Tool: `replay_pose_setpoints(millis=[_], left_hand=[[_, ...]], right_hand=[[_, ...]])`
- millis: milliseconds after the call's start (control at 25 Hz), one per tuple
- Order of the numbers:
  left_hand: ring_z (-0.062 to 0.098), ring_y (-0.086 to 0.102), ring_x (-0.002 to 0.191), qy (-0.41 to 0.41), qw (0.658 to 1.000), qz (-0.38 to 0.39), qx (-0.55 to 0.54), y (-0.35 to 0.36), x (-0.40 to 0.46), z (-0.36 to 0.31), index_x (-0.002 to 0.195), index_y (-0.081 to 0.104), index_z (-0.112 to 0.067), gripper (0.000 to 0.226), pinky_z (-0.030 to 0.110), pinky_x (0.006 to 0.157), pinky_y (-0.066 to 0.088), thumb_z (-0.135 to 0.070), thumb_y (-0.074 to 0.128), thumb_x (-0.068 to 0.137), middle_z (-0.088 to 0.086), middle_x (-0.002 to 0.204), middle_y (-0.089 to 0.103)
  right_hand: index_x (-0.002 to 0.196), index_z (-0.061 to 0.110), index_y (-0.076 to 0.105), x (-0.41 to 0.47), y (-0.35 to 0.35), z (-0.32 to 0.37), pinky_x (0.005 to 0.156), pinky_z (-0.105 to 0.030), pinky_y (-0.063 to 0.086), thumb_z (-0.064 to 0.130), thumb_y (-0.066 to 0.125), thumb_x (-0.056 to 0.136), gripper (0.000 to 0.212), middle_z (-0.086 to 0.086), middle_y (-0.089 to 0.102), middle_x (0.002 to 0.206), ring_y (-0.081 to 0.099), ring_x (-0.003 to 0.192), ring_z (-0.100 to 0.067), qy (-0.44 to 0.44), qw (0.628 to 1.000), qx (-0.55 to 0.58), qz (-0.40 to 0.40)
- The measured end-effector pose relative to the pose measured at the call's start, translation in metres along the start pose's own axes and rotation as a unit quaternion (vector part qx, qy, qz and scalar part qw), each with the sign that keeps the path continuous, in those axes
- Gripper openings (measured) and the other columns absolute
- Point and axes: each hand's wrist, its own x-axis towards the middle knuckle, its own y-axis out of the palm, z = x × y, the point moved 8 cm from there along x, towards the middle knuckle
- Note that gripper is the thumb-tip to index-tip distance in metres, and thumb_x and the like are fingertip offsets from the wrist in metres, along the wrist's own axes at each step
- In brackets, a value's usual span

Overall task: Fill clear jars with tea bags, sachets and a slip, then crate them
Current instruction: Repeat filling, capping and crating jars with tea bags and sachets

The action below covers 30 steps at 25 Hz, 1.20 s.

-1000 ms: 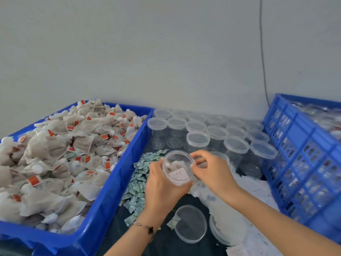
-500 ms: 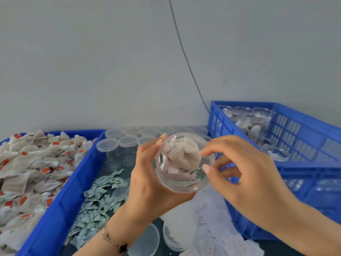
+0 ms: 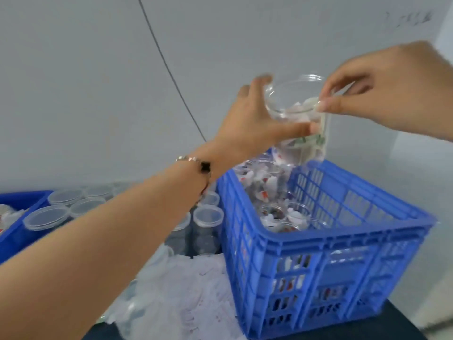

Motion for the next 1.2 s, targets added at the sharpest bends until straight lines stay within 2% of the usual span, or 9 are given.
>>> replay_pose_setpoints(millis=[80,160,280,440,640,760,880,1040,1200], left_hand=[[0.020,0.046,0.118,0.057,0.994,-0.003,0.097,0.031,0.031,-0.007,0.130,0.049,-0.023,0.087,0.032,0.096,0.041,-0.059,0.083,0.058,0.002,0.126,0.048],[0.022,0.043,0.116,0.111,0.972,-0.004,0.208,0.066,0.054,-0.003,0.108,0.063,-0.024,0.065,0.032,0.091,0.036,-0.066,0.076,0.060,-0.001,0.118,0.051],[0.027,0.046,0.115,0.092,0.937,0.114,0.318,0.139,0.073,0.040,0.106,0.065,-0.019,0.056,0.035,0.087,0.035,-0.065,0.065,0.075,0.004,0.118,0.051],[0.026,0.048,0.121,0.099,0.839,0.219,0.488,0.219,0.086,0.103,0.119,0.062,-0.019,0.046,0.036,0.099,0.033,-0.054,0.054,0.090,0.003,0.124,0.059],[0.024,0.047,0.127,0.090,0.782,0.312,0.533,0.258,0.079,0.160,0.122,0.060,-0.016,0.028,0.045,0.114,0.019,-0.023,0.045,0.099,0.004,0.130,0.057],[0.025,0.044,0.130,0.065,0.797,0.319,0.508,0.255,0.076,0.167,0.129,0.054,-0.019,0.031,0.051,0.113,0.019,-0.024,0.044,0.099,0.003,0.136,0.052],[0.025,0.041,0.132,0.067,0.802,0.336,0.490,0.254,0.069,0.169,0.141,0.040,-0.023,0.043,0.054,0.115,0.015,-0.028,0.046,0.099,0.002,0.137,0.051],[0.023,0.023,0.144,0.037,0.811,0.358,0.462,0.249,0.062,0.179,0.152,0.017,-0.027,0.063,0.059,0.115,0.003,-0.025,0.050,0.098,0.000,0.153,0.033],[0.022,0.016,0.146,0.027,0.813,0.366,0.452,0.248,0.064,0.181,0.153,0.016,-0.026,0.066,0.060,0.115,0.001,-0.026,0.051,0.097,-0.001,0.156,0.027]], right_hand=[[0.079,0.028,0.069,0.004,0.003,-0.042,0.062,-0.006,0.037,0.040,0.073,0.074,0.013,0.003,0.067,0.076,0.059,0.070,-0.005,0.050,0.997,-0.051,0.001],[0.079,0.023,0.071,0.008,0.023,-0.085,0.068,-0.025,0.040,0.039,0.073,0.075,0.017,-0.003,0.067,0.078,0.062,0.078,-0.018,0.099,0.992,-0.075,0.011],[0.083,0.014,0.074,0.012,0.085,-0.145,0.069,-0.029,0.041,0.035,0.073,0.079,0.021,-0.010,0.070,0.081,0.064,0.084,-0.026,0.163,0.979,-0.092,0.078],[0.102,0.005,0.070,0.021,0.193,-0.209,0.075,-0.029,0.045,0.038,0.070,0.082,0.038,-0.019,0.068,0.105,0.063,0.098,-0.030,0.223,0.932,-0.185,0.216],[0.103,0.001,0.069,0.019,0.264,-0.260,0.073,-0.030,0.042,0.027,0.070,0.084,0.033,-0.018,0.068,0.106,0.063,0.099,-0.029,0.271,0.926,-0.107,0.240],[0.093,0.002,0.074,0.010,0.270,-0.271,0.078,-0.030,0.050,0.025,0.071,0.084,0.024,-0.017,0.072,0.094,0.067,0.088,-0.023,0.304,0.924,-0.028,0.230],[0.093,0.006,0.074,0.004,0.267,-0.270,0.088,-0.033,0.052,0.024,0.072,0.084,0.021,-0.011,0.073,0.095,0.068,0.091,-0.022,0.328,0.922,0.018,0.202],[0.111,0.009,0.068,0.002,0.271,-0.267,0.093,-0.035,0.050,0.012,0.065,0.087,0.024,-0.007,0.066,0.116,0.065,0.100,-0.022,0.331,0.922,0.038,0.198],[0.130,0.010,0.051,0.003,0.277,-0.275,0.091,-0.038,0.049,0.009,0.066,0.085,0.047,-0.011,0.056,0.126,0.061,0.101,-0.028,0.311,0.928,0.039,0.200]])
